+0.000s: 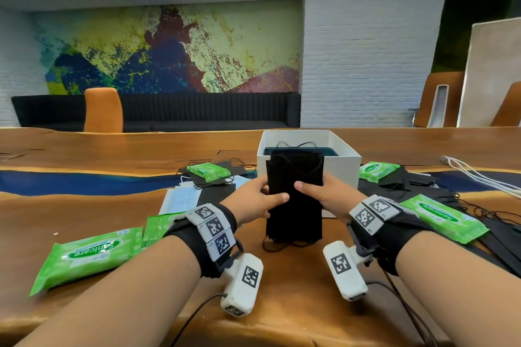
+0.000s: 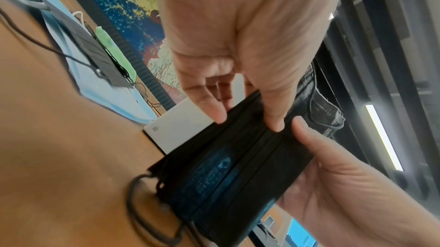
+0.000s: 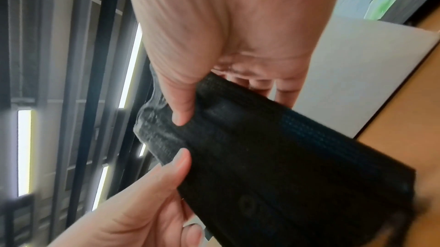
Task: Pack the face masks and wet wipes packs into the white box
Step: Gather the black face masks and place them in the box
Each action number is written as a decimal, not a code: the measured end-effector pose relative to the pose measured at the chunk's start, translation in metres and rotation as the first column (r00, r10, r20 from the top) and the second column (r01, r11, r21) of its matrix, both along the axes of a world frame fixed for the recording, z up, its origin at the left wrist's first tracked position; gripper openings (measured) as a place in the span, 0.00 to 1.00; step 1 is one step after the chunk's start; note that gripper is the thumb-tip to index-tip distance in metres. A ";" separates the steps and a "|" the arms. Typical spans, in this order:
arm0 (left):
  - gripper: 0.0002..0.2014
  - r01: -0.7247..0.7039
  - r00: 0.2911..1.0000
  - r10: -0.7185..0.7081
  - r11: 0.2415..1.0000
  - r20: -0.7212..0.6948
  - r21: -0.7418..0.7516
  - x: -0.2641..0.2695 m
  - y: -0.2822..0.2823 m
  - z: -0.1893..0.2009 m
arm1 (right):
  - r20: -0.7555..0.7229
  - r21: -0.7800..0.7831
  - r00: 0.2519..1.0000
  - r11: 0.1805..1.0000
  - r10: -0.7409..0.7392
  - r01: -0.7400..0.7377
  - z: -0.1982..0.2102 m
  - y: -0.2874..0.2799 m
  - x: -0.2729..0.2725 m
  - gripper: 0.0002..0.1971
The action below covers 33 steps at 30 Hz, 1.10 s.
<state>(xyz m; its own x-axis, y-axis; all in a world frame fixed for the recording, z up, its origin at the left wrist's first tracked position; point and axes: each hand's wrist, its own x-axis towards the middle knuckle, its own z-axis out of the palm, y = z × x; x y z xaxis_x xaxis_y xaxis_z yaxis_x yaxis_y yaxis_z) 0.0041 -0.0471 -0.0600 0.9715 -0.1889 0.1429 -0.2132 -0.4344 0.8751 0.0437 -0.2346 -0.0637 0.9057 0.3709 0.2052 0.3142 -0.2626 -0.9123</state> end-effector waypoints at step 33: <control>0.16 0.015 0.995 0.017 0.946 -0.097 0.323 0.003 -0.014 -0.009 | 0.146 -0.043 0.987 0.997 -0.061 0.067 0.021 0.004 -0.013 0.20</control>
